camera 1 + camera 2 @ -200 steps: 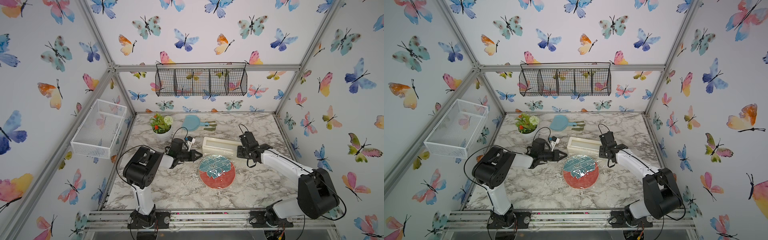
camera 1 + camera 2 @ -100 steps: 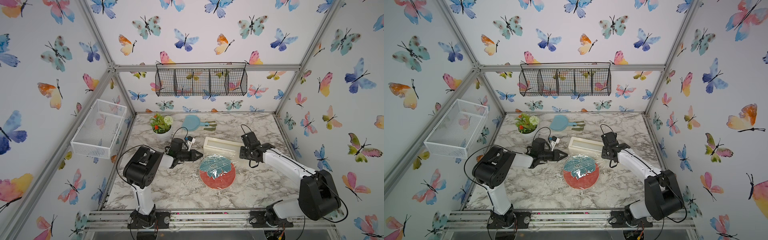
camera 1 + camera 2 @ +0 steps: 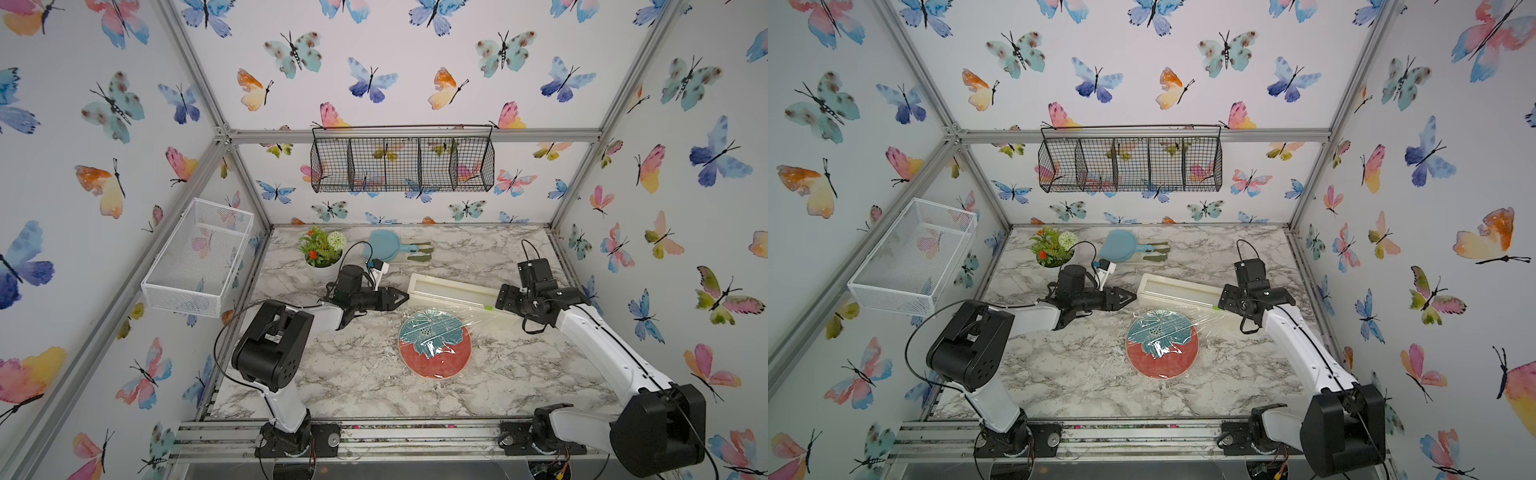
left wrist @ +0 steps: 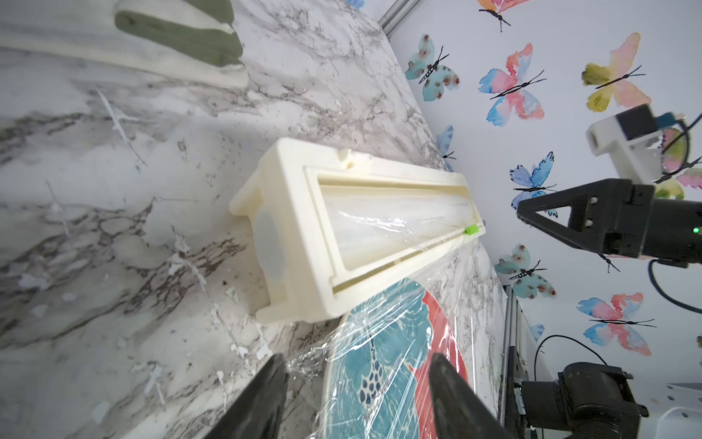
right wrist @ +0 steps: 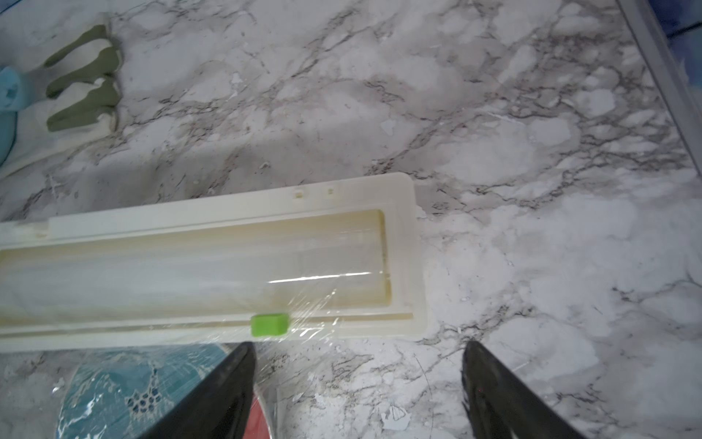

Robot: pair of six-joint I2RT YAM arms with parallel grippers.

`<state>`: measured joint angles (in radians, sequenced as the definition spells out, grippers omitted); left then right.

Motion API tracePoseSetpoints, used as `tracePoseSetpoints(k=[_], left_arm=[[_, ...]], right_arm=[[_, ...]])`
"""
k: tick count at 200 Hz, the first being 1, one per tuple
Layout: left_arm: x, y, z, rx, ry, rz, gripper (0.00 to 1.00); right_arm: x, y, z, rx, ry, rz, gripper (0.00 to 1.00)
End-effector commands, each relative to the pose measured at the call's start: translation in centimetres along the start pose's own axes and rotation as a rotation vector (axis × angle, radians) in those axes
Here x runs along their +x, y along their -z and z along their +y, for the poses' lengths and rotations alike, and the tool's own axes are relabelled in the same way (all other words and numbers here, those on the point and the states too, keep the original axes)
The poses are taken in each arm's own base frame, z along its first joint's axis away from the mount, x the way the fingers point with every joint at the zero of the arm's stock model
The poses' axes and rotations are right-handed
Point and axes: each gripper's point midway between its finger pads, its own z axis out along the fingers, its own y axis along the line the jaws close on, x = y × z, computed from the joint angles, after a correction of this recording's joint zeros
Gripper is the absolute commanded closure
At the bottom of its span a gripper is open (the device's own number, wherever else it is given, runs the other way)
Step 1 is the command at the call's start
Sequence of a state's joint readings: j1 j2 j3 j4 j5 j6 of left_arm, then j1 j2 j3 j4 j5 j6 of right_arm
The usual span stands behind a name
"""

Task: Wrap the plate with plastic wrap
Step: Tear off the plastic wrap from the plastic wrap cutting box.

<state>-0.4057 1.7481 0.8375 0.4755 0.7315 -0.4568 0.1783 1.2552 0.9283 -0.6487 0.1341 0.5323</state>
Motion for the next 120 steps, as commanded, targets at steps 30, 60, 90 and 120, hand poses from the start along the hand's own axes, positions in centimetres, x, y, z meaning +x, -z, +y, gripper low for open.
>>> tracePoseSetpoints(k=[30, 60, 90, 120], left_arm=[[0.8, -0.2, 1.1, -0.033, 0.001, 0.04, 0.38], [0.6, 0.0, 1.4, -0.027, 0.018, 0.036, 0.38], [0.5, 0.6, 2.2, -0.033, 0.038, 0.028, 0.38], [1.0, 1.0, 3.0, -0.052, 0.05, 0.034, 0.38]], right_arm=[[1.9, -3.8, 3.4, -0.226, -0.057, 0.123, 0.05], [1.0, -5.4, 7.4, -0.408, -0.083, 0.16, 0.04], [-1.3, -6.7, 10.2, -0.493, -0.101, 0.17, 0.06], [-2.7, -7.7, 11.5, -0.504, -0.096, 0.164, 0.07]])
